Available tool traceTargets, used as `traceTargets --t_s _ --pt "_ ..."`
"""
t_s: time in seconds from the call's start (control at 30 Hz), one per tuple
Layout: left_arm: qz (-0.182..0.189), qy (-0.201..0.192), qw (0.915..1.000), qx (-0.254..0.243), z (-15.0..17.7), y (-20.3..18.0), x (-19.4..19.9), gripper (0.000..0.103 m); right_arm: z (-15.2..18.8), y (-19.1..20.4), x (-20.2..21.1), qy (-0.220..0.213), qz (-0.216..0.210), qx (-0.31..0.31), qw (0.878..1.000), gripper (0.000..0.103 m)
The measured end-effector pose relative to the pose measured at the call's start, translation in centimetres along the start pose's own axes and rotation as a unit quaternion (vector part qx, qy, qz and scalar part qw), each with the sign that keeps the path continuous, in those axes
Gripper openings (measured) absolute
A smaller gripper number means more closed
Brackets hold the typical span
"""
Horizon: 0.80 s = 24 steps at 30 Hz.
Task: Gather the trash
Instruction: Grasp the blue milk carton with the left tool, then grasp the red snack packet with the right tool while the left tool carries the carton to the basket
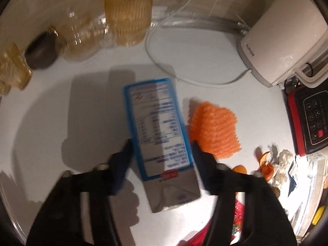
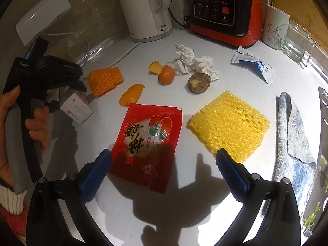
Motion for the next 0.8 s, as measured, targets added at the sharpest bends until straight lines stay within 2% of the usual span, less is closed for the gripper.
traceTargets --t_s 0.07,0.3,0.57,0.7,0.8 --pt "0.000 -0.004 1.0000 -0.007 0.3 0.3 -0.1 0.041 -0.2 -0.1 -0.3 0.003 -0.006 -0.008 1.000 0.101" --pt "0.001 -0.023 0.9980 -0.059 1.8 2.2 0.5 0.040 -0.6 0.4 -1.8 0.019 -0.014 -0.047 0.999 0.101" --pt "-0.009 -0.058 0.9891 -0.136 4.9 5.1 2.6 0.040 -0.6 2.6 -4.1 0.035 0.024 -0.071 0.997 0.101" --pt "0.014 -0.047 0.9861 -0.159 6.0 6.4 3.2 0.040 -1.1 3.9 -4.9 0.035 0.051 -0.067 0.996 0.101" --pt "0.017 -0.047 0.9828 -0.178 7.2 7.2 3.5 0.040 -1.3 4.8 -5.5 0.034 0.078 -0.055 0.995 0.101"
Point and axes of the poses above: each gripper's, at about its wrist camera, not at the fingertips, and x roughly against the way its jaws point, y to its left, z to its underside, the point moved 3 cm from there along -x, roughly the way its jaws point, and after that the axes turned 12 degrees about y, right-handed, at the moved point
